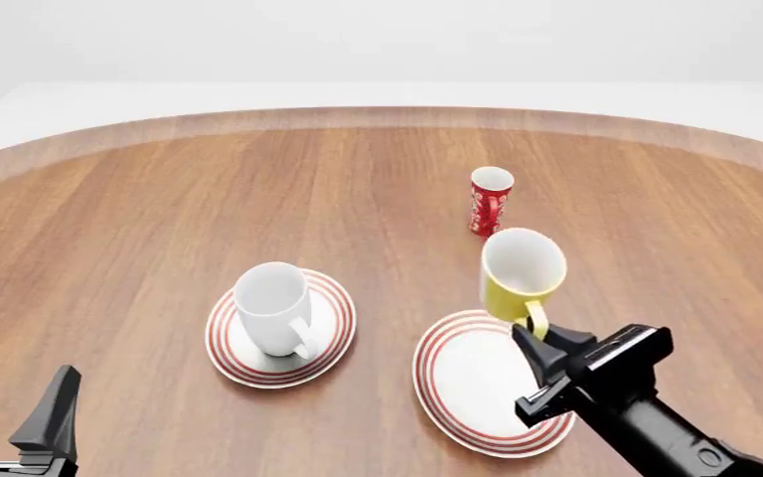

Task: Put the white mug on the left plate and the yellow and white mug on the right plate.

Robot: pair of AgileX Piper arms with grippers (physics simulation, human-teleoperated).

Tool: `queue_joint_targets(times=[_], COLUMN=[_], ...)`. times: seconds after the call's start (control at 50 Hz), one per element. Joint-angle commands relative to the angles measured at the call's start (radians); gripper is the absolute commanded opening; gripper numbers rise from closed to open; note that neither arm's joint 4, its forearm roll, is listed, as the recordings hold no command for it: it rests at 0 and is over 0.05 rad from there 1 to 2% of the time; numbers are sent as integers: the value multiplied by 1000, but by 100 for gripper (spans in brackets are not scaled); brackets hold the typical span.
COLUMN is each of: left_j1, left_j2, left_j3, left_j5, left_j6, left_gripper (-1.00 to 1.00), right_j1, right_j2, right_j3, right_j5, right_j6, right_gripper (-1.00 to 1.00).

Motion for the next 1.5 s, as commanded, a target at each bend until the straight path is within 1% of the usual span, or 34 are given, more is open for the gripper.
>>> queue_joint_targets(times=[0.02, 0.14, 0.2, 0.38, 0.66, 0.74, 0.92, 1.0, 1.04, 1.1, 1.18, 1.24, 1.34, 1.44, 1.5], left_j1=[0, 0, 0, 0, 0, 0, 0, 0, 0, 0, 0, 0, 0, 0, 0], left_j2=[0, 0, 0, 0, 0, 0, 0, 0, 0, 0, 0, 0, 0, 0, 0], left_j3=[0, 0, 0, 0, 0, 0, 0, 0, 0, 0, 0, 0, 0, 0, 0], left_j5=[0, 0, 0, 0, 0, 0, 0, 0, 0, 0, 0, 0, 0, 0, 0], left_j6=[0, 0, 0, 0, 0, 0, 0, 0, 0, 0, 0, 0, 0, 0, 0], left_gripper=[100, 100, 100, 100, 100, 100, 100, 100, 100, 100, 100, 100, 100, 100, 100], right_j1=[21, 26, 29, 23, 33, 37, 46, 47, 47, 49, 46, 45, 36, 33, 26], right_j2=[-67, -104, -149, -216, -229, -189, -53, -26, 23, 64, 50, 106, 163, 165, 196], right_j3=[57, 76, 103, 153, 158, 158, 159, 159, 159, 159, 159, 159, 159, 159, 159], right_j5=[23, 42, 64, 97, 148, 122, 18, 1, -38, -72, -52, -97, -140, -138, -157], right_j6=[1, 2, 5, 16, 36, 37, 48, 52, 55, 61, 61, 65, 65, 72, 72], right_gripper=[-100, -100, -100, -100, -100, -100, -100, -100, -100, -100, -100, -100, -100, -100, -100])
